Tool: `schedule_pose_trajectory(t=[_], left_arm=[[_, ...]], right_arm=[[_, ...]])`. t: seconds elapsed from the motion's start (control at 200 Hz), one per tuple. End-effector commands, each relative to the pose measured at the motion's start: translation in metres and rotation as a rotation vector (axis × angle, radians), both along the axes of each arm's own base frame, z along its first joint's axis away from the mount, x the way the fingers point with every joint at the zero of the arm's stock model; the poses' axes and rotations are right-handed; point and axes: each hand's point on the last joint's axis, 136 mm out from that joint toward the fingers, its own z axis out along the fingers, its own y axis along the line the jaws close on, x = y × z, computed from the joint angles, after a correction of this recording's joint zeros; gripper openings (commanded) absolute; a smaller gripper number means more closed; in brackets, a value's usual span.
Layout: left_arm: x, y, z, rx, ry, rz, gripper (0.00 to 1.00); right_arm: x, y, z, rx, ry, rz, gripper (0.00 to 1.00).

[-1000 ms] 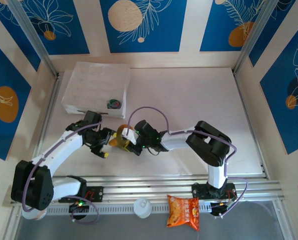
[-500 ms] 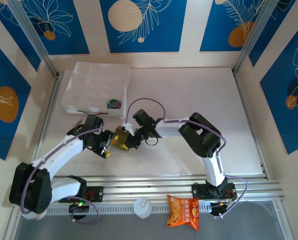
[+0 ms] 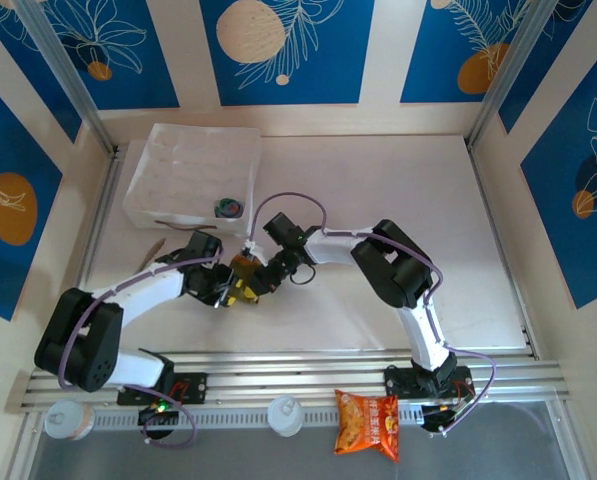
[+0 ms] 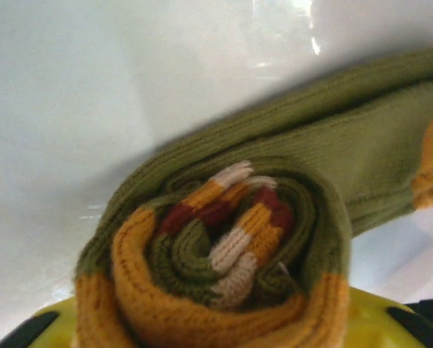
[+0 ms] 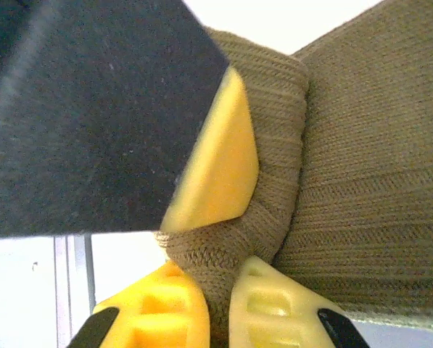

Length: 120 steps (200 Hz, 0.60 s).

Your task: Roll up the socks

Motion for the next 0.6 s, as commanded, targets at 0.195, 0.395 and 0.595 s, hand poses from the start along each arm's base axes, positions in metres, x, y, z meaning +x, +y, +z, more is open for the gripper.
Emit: schedule_pose_trajectory(t=[0.195,0.395,0.595], left_arm=[[-0.102,0.054,-0.046,0.271,0.463,0.023,0.18],[-0.115,0.057,-0.043,0.277,0.527,0.042,0.11],[-0.126,0.06,-0.044,0.285,0.607,0.049,0.06]], right_arm=[[-0.044,-0.034,-0.024,-0.121,-0.125,0.084,0.3],[-0.036,-0.032,0.022,0.038,-0.693,0.123,0.57],[-0.025,-0.039,0.029,-0.035,-0.943,0.175,0.77]])
